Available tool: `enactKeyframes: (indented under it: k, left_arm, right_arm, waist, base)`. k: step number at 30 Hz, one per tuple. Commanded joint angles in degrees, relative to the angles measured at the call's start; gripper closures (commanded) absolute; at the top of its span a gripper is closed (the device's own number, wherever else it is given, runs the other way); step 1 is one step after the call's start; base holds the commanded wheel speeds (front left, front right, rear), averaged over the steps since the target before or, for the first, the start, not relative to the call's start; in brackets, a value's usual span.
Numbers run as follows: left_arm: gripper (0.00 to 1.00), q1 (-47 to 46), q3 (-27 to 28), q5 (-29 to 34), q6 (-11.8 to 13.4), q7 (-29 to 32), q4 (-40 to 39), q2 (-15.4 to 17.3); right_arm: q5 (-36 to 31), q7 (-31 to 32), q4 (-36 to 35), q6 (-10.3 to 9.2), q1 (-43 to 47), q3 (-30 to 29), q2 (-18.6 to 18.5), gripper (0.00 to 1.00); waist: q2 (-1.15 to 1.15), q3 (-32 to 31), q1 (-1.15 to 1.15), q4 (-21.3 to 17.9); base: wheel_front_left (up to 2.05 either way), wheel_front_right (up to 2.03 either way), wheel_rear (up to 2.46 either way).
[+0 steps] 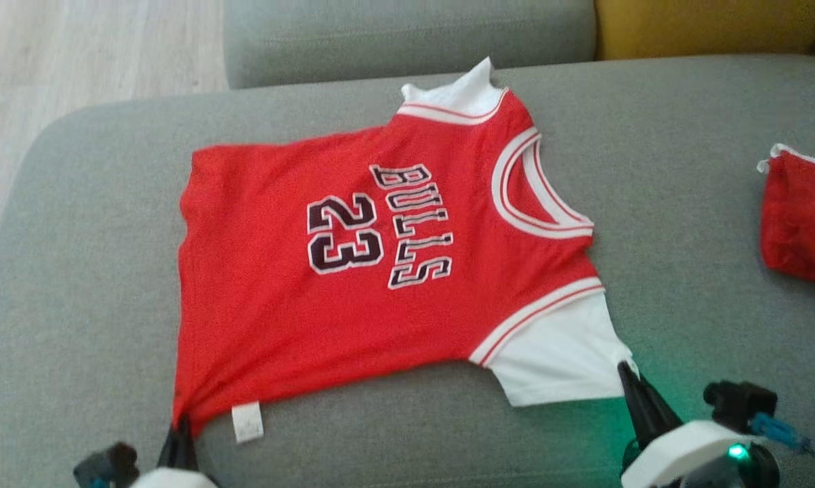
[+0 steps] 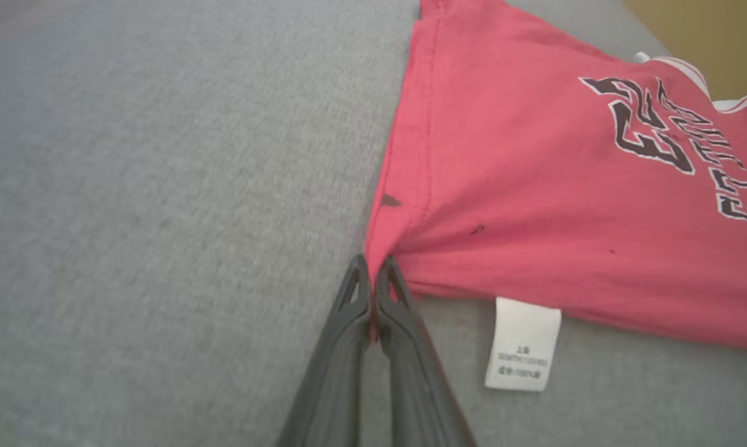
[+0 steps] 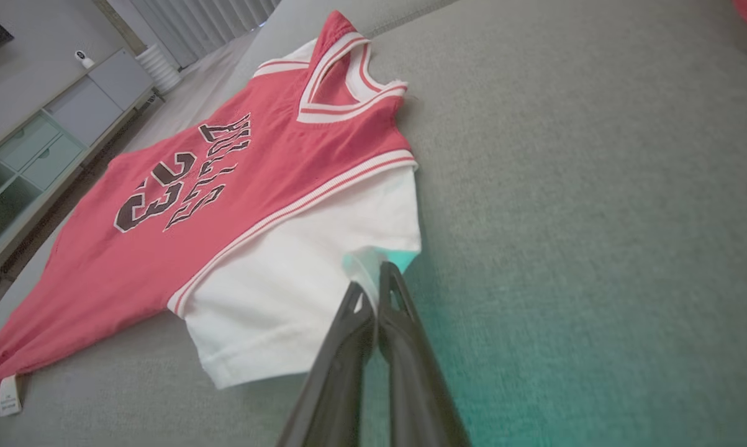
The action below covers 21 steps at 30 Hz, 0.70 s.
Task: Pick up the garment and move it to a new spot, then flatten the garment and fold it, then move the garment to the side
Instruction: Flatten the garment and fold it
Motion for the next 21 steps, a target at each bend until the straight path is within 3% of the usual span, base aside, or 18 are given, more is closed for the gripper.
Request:
enactKeyframes:
  k: [1,11,21]
  left_arm:
    - [1.00,0.1,1.3,-0.6,0.6,-0.3,-1.8,1.1]
    - [1.00,2.2,1.8,-0.8,1.9,-0.3,-5.9,1.1]
    - [1.00,-6.1,2.4,2.3,0.0,-0.3,-12.5,1.1]
  right_arm:
    - [0.9,0.3,-2.4,0.18,0.1,1.2,-1.3,1.00]
    - [3.1,4.5,-8.3,0.18,4.6,0.7,-1.7,1.00]
    - [2.3,1.4,-12.9,0.18,-7.1,-1.2,-0.7,1.00]
  waist:
    - [0.00,-0.7,0.00,-0.1]
    - [0.00,0.0,0.00,0.3]
    - [0.00,3.9,0.00,0.9]
  base:
    - [0.00,0.00,0.00]
    - [0.00,0.00,0.00]
    - [0.00,0.00,0.00]
